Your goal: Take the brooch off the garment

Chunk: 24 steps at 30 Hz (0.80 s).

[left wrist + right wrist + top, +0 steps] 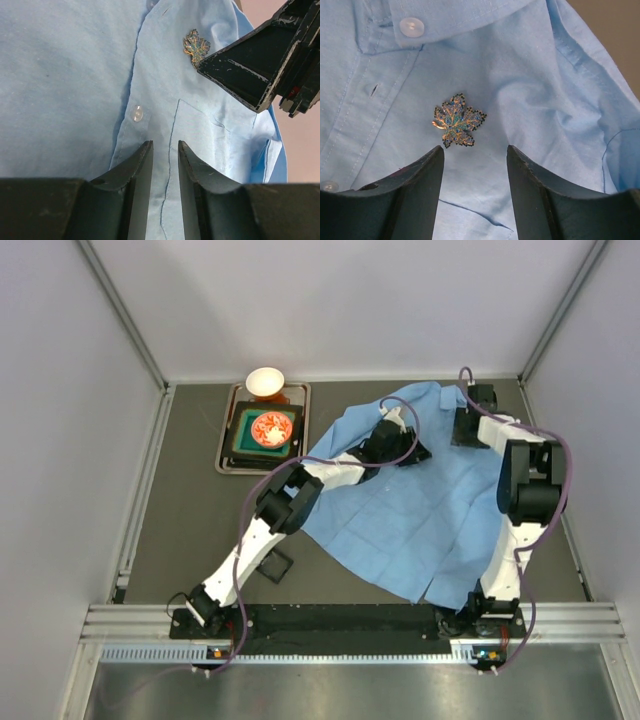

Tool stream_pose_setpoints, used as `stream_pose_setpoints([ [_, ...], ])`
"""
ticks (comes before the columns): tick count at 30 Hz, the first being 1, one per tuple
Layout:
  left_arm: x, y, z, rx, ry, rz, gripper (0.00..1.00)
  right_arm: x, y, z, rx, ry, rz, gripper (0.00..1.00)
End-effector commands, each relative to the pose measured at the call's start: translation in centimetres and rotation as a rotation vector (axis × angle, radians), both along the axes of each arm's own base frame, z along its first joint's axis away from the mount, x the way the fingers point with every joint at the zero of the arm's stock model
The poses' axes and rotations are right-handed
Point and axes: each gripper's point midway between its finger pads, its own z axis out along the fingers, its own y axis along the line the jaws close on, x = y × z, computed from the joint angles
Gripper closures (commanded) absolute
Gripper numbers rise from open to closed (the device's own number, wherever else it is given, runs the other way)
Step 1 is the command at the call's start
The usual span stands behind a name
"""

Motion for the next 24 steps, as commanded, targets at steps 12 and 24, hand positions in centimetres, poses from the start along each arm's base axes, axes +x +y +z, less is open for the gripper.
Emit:
stream_pose_setpoints([
  [12, -4.6, 1.3, 1.6, 0.28, -0.119, -0.198, 0.46, -7.0, -2.5, 6.1, 0.148, -0.111, -0.344, 0.42],
  [24, -9.1, -1.7, 6.0, 0.211, -0.28, -0.428, 0.32, -13.2, -9.4, 5.8, 0.049, -0.066, -0.553, 0.35],
])
